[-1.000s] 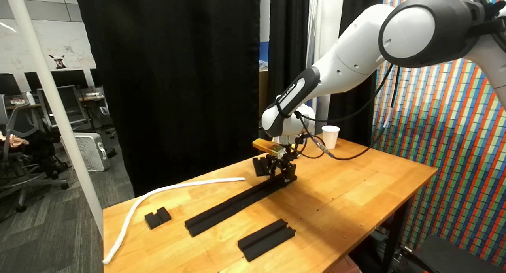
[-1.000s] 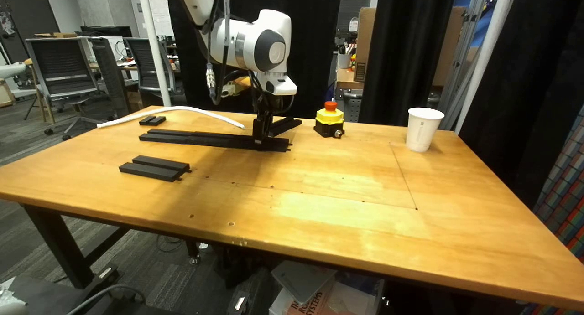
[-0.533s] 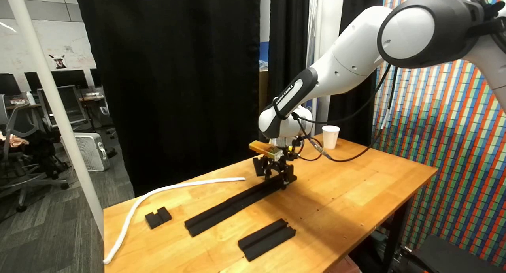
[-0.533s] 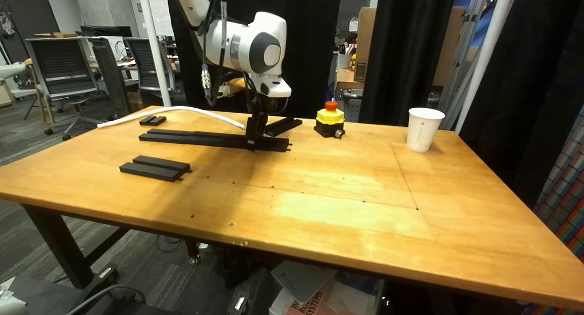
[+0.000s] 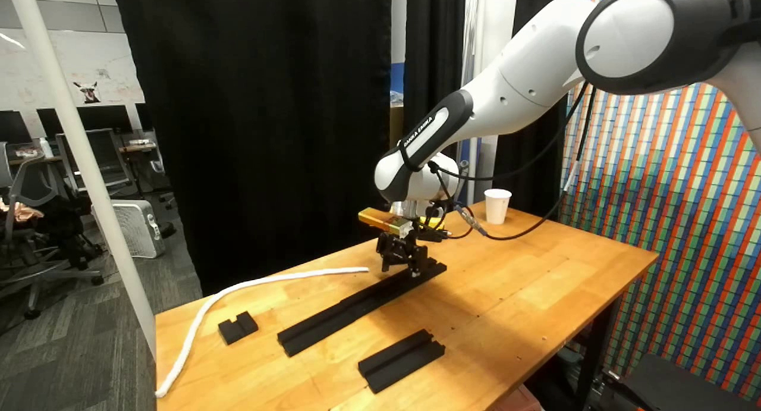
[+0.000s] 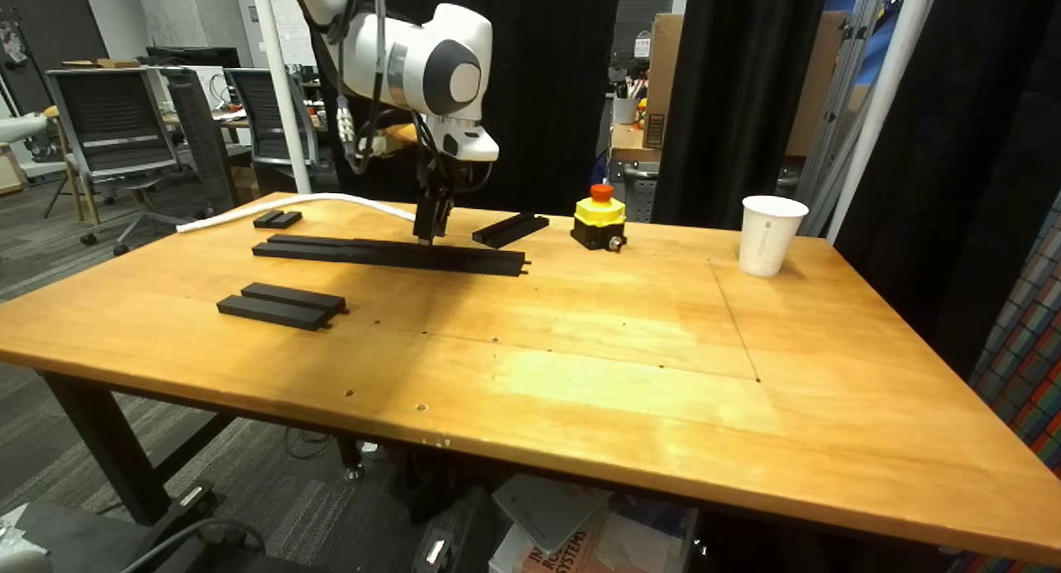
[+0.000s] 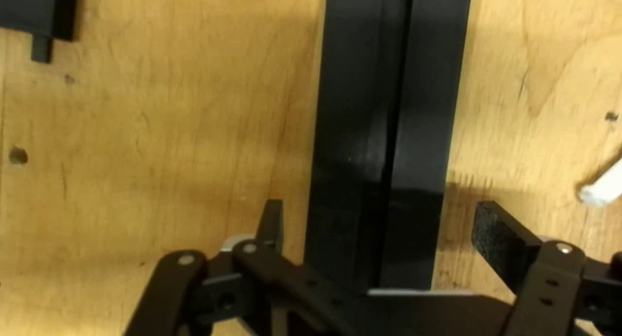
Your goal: Arrange the black objects on the table
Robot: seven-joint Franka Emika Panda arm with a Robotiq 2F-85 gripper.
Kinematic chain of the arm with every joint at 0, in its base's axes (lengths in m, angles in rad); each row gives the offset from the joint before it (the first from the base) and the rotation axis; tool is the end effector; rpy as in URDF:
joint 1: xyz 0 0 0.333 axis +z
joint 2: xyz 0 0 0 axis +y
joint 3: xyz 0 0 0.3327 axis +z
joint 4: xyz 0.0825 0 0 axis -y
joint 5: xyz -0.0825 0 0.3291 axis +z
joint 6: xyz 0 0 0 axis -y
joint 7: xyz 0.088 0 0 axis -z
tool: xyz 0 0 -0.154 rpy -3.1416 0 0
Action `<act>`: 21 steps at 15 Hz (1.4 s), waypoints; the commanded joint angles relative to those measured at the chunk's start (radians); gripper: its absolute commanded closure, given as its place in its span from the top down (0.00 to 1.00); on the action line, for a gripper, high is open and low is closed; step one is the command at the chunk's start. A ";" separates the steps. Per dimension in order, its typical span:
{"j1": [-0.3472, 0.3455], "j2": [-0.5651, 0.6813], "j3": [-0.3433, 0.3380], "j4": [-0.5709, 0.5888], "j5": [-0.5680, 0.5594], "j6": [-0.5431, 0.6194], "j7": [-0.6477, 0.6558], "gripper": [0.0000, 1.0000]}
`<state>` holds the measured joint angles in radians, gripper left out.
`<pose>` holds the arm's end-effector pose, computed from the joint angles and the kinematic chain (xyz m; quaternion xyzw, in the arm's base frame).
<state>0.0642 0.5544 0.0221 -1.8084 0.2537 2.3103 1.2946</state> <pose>0.6129 0.0658 0.2392 -0.7649 0.6363 0.0821 0.0580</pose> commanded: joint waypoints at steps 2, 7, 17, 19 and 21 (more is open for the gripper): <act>0.008 -0.044 0.050 0.015 0.073 -0.056 -0.067 1.00; 0.016 -0.040 0.091 0.051 0.126 -0.131 -0.153 1.00; 0.059 -0.415 0.015 -0.244 -0.210 -0.246 -0.347 1.00; 0.051 -0.525 0.016 -0.326 -0.266 -0.271 -0.424 1.00; 0.042 -0.641 0.023 -0.417 -0.306 -0.277 -0.508 1.00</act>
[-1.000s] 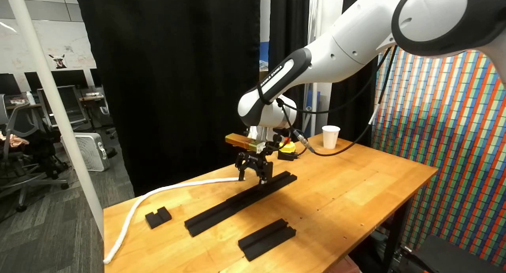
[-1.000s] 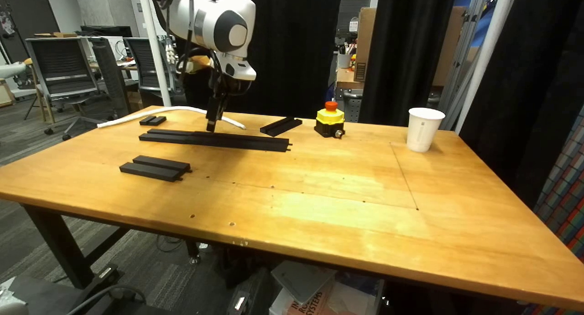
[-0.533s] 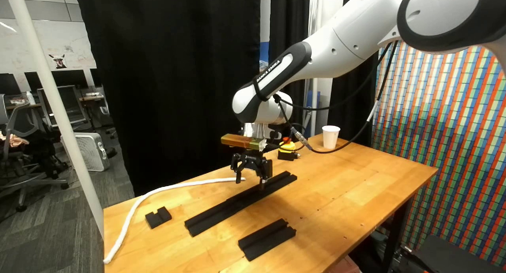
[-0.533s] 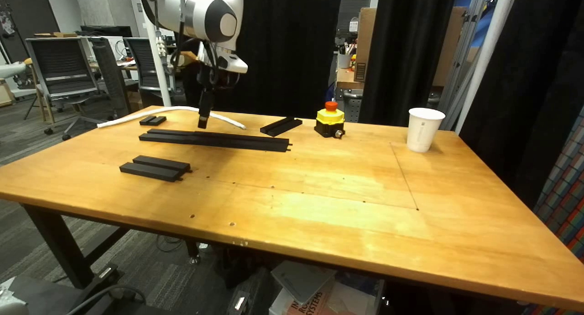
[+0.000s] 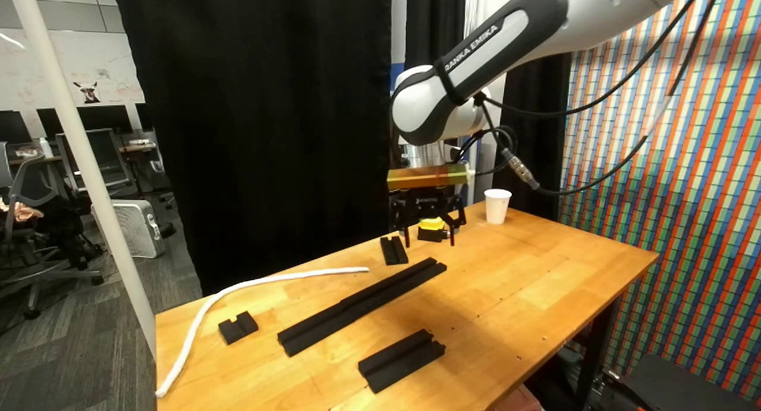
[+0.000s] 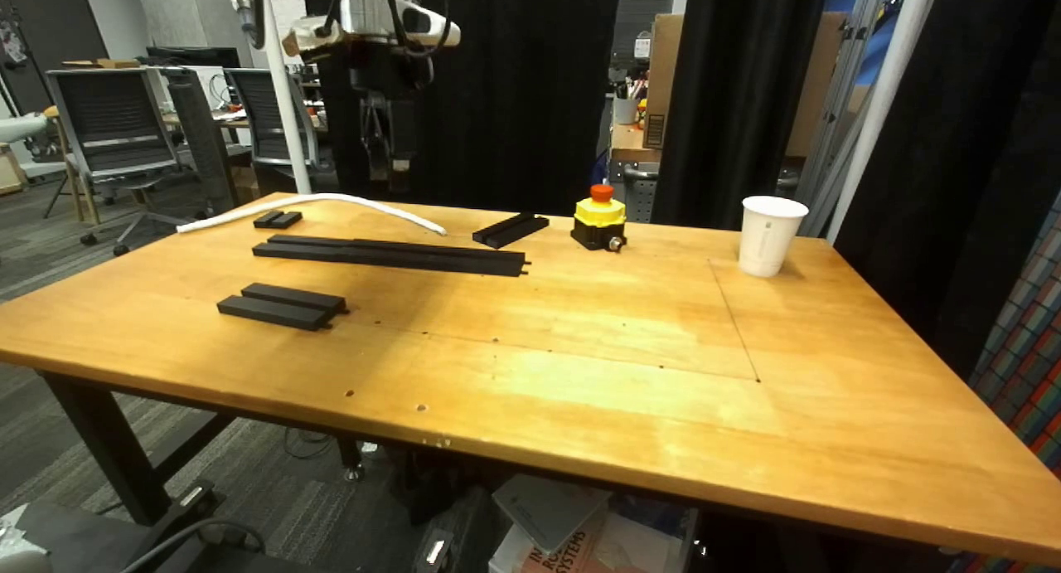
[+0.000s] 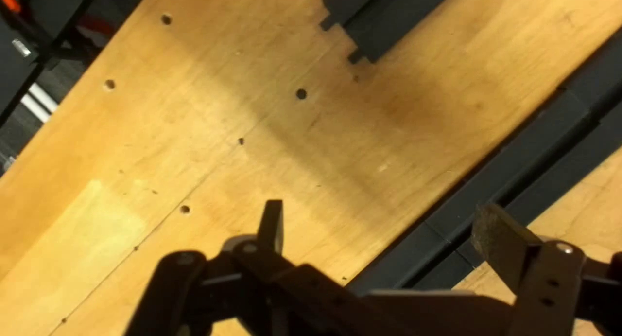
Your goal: Arrange the black objects on the table
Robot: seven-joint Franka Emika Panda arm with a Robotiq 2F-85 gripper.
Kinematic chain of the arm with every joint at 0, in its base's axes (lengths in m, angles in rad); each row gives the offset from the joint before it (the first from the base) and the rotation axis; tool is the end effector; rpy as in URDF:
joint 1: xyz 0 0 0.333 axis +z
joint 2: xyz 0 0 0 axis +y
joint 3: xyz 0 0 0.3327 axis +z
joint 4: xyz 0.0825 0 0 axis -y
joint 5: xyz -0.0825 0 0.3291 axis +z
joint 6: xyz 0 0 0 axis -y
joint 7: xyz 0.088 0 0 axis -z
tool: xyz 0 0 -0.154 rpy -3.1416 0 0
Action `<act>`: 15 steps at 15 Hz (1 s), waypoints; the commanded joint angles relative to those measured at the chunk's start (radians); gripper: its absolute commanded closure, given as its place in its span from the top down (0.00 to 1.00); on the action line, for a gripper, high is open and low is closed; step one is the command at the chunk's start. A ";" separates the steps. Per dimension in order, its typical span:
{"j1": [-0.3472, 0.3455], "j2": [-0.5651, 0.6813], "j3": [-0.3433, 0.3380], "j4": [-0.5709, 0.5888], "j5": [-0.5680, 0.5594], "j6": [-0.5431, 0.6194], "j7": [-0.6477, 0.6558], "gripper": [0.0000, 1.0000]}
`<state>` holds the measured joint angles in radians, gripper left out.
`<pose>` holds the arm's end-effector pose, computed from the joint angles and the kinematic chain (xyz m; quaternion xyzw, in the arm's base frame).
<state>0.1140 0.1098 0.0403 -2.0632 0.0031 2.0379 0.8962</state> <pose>0.4969 0.0773 0.3718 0.9296 -0.3624 -0.0601 0.0308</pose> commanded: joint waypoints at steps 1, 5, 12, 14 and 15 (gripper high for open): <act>-0.012 -0.252 0.008 -0.206 -0.071 0.001 -0.149 1.00; -0.031 -0.477 0.019 -0.366 -0.081 -0.011 -0.261 1.00; -0.084 -0.867 -0.021 -0.601 0.024 -0.066 -0.474 1.00; -0.110 -0.979 -0.042 -0.643 0.032 -0.142 -0.539 1.00; -0.126 -1.035 -0.054 -0.659 0.031 -0.189 -0.570 1.00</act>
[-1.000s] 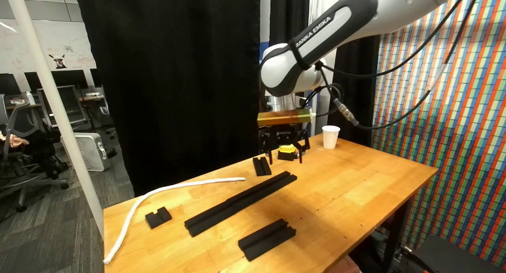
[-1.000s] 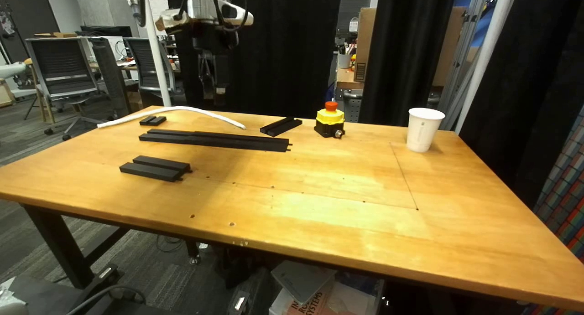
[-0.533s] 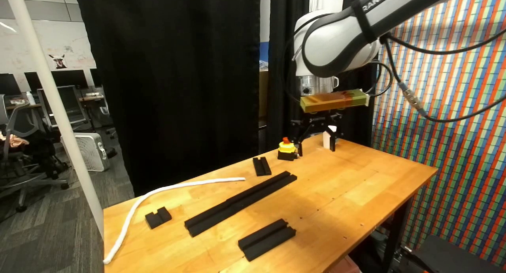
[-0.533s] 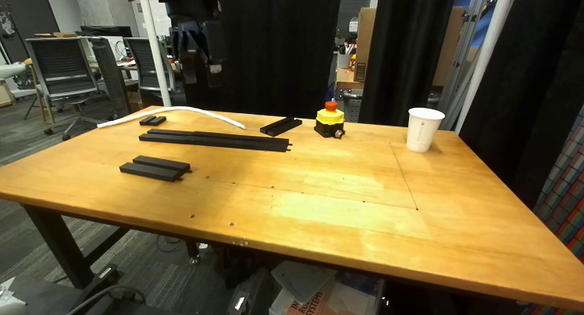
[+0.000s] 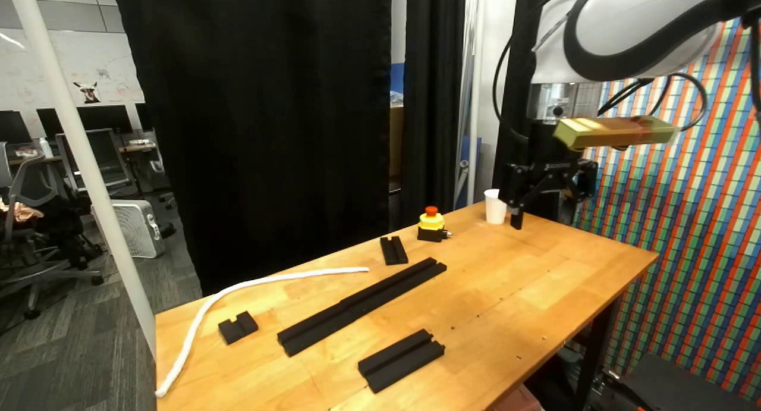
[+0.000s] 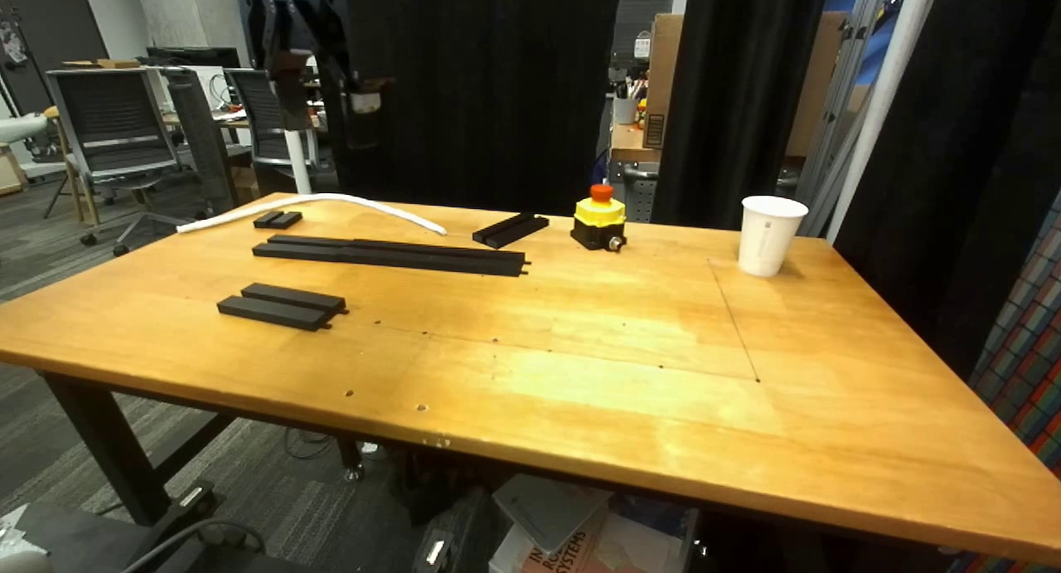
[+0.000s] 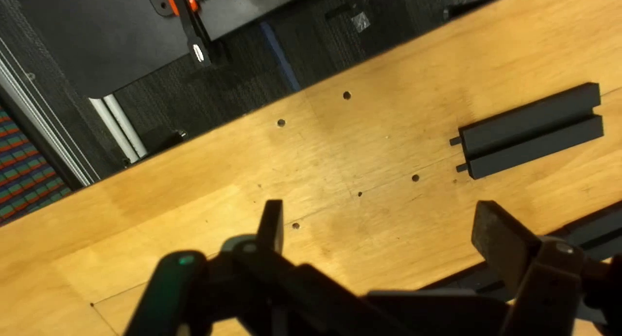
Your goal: Arrange the black objects on the table
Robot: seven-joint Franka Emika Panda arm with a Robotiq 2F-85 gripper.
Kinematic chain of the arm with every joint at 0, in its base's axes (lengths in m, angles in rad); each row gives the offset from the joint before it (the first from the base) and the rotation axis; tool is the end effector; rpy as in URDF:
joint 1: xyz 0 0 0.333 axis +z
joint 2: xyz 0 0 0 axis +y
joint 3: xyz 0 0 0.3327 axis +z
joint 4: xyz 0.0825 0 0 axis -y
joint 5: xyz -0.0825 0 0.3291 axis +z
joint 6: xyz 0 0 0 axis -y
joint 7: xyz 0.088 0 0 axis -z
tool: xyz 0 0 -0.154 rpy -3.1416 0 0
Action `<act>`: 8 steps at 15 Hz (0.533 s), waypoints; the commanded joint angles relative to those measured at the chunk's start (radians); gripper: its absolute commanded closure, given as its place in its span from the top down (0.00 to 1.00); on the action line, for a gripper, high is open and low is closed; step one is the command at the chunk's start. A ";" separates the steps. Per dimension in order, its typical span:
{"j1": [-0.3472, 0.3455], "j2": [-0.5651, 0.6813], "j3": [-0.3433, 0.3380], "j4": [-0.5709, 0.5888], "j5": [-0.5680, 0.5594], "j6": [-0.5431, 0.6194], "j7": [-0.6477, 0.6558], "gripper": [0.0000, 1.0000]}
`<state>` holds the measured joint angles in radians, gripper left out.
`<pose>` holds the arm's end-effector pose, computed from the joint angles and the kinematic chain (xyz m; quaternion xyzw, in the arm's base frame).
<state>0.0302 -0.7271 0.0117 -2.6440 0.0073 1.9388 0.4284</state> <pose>0.2691 0.0122 0.4503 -0.9808 0.1947 -0.0107 0.0021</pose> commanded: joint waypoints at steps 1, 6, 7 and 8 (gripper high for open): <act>-0.063 -0.254 -0.037 -0.090 0.022 -0.148 -0.122 1.00; -0.113 -0.285 -0.024 -0.087 0.025 -0.210 -0.131 1.00; -0.113 -0.298 -0.024 -0.094 0.025 -0.210 -0.131 1.00; -0.113 -0.302 -0.023 -0.099 0.025 -0.210 -0.132 1.00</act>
